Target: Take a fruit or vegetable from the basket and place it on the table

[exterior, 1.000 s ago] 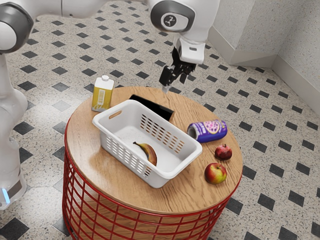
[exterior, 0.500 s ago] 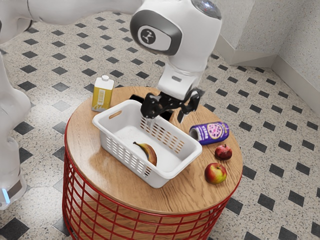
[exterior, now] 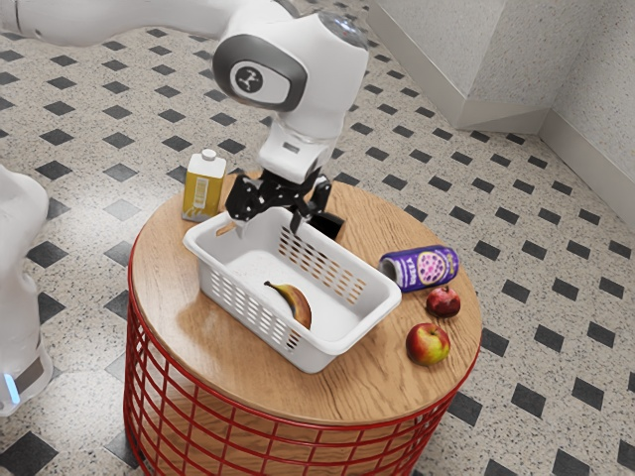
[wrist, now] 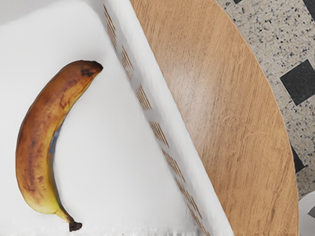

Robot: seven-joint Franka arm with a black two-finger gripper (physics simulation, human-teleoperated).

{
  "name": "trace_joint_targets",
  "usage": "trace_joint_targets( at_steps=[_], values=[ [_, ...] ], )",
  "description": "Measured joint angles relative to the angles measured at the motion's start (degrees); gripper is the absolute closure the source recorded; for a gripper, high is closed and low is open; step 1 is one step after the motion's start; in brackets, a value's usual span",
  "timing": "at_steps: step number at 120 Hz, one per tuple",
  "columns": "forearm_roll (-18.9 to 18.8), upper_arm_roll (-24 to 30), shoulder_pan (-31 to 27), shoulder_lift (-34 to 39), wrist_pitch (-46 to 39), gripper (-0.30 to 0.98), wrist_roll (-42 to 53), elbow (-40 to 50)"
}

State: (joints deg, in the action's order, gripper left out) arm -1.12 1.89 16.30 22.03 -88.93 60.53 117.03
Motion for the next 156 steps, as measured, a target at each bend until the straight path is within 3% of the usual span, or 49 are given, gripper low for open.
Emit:
trace_joint_targets(
  at_steps=[59,97,156],
  values=[
    [-1.59,-4.36,-0.34,-3.94,-9.71,0.01,5.7,7.31],
    [-1.7,-5.83,-0.04,-9.33,-17.92,0.02,9.24,7.11],
    [-1.46,-5.76,2.06,-13.53,-22.52,0.03,12.31,7.38]
  ],
)
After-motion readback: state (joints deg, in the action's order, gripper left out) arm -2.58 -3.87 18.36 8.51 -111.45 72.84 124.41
